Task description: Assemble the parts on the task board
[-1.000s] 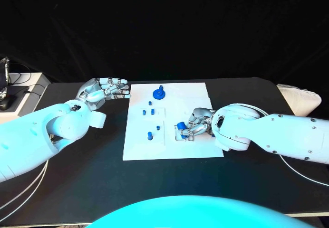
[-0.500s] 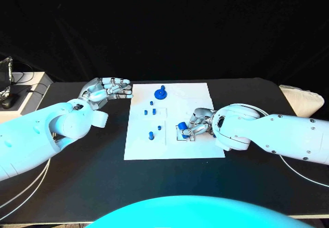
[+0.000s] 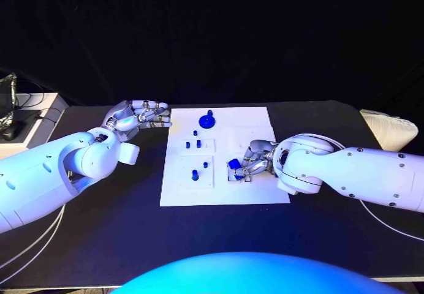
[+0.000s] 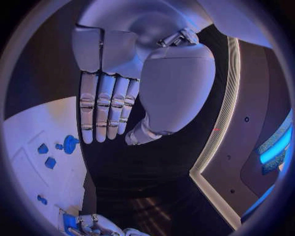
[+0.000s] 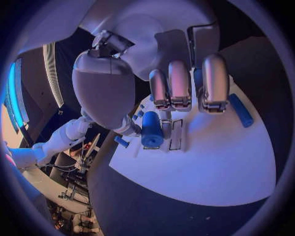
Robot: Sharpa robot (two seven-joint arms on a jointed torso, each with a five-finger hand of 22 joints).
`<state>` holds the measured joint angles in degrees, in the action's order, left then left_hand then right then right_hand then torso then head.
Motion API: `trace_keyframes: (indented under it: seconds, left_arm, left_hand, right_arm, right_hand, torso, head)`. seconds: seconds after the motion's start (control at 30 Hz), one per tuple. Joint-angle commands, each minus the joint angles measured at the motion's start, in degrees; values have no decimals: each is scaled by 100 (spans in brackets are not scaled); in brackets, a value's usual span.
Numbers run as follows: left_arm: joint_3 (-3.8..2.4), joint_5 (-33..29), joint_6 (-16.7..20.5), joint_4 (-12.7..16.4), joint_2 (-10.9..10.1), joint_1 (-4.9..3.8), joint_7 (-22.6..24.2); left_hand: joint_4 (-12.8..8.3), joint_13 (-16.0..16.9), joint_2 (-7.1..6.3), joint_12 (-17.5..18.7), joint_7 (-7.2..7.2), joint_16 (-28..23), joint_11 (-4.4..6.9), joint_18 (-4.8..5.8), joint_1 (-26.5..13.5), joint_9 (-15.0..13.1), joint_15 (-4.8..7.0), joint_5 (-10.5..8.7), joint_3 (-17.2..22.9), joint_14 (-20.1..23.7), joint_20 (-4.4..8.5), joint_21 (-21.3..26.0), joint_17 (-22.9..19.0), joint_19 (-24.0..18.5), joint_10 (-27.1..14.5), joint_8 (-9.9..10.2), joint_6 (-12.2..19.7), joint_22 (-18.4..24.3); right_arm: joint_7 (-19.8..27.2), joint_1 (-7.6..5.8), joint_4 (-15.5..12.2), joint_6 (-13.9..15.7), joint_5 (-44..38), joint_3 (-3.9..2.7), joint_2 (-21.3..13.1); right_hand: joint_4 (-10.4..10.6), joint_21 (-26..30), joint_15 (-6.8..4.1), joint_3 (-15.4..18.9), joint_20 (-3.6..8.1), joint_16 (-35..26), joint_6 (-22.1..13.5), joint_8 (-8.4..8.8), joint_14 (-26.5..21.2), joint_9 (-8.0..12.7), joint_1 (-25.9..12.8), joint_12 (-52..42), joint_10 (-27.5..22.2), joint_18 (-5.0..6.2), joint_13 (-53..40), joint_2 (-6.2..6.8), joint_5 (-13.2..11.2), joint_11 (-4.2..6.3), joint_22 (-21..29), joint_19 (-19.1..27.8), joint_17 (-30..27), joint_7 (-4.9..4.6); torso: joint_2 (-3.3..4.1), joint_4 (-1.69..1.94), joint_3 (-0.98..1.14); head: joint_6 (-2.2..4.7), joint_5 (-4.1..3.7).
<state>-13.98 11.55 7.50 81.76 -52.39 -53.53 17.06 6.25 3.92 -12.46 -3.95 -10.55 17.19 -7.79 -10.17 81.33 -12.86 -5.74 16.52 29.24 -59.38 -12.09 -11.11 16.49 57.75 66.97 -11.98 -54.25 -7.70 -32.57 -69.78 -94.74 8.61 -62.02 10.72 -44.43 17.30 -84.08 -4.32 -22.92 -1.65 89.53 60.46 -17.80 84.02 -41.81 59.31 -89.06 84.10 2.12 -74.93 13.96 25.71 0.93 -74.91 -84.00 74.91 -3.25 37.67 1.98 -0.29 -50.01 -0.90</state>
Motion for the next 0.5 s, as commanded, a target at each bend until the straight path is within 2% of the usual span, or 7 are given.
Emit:
trace_keyframes:
  seconds: [0.03,0.13,0.23,0.5]
  left_arm:
    - [-4,-36,-93,16,6,2,20]
    - [-4,-36,-91,19,3,2,21]
    - [-4,-36,-88,20,1,2,20]
    - [-4,-36,-79,28,-11,2,17]
  left_hand:
    - [11,-4,20,17,-24,2,-11,-16,-54,8,-16,17,-19,30,-10,3,8,37,2,-16,22,6]
    - [11,-4,20,17,-24,2,-11,-16,-54,8,-16,17,-19,30,-10,3,8,37,2,-16,22,6]
    - [16,-4,25,18,-26,0,-13,-16,-57,10,-18,18,-17,33,-11,6,14,36,0,-15,23,8]
    - [18,-4,27,18,-27,0,-14,-16,-59,11,-19,18,-16,34,-12,8,16,36,-1,-15,23,9]
  right_arm:
    - [-4,5,17,-107,-85,1,18]
    - [-6,5,61,-86,-101,2,42]
    - [-7,10,113,-76,-109,2,74]
    - [-10,24,212,-56,-111,4,125]
  right_hand:
    - [-86,15,-25,-50,22,7,23,-20,573,0,-50,22,536,-101,-1435,-24,-40,1,-1361,-483,1397,-6]
    - [-80,18,-24,-29,21,9,23,-20,574,-2,-68,24,535,-101,-1434,-31,-63,1,-1360,-482,1403,-7]
    - [-78,21,-25,80,19,7,22,-17,574,-9,-119,32,532,-100,-1429,-51,-212,3,-1359,-481,1399,-3]
    - [-65,34,-28,630,20,4,17,-10,573,-34,-264,69,515,-98,-1408,-138,-497,8,-1356,-477,1395,4]
  torso:
    - [0,4,-2]
    - [3,4,-5]
    - [3,1,-3]
    - [4,0,-1]
  head:
    - [1,-3]
    - [1,1]
    - [1,6]
    - [1,17]
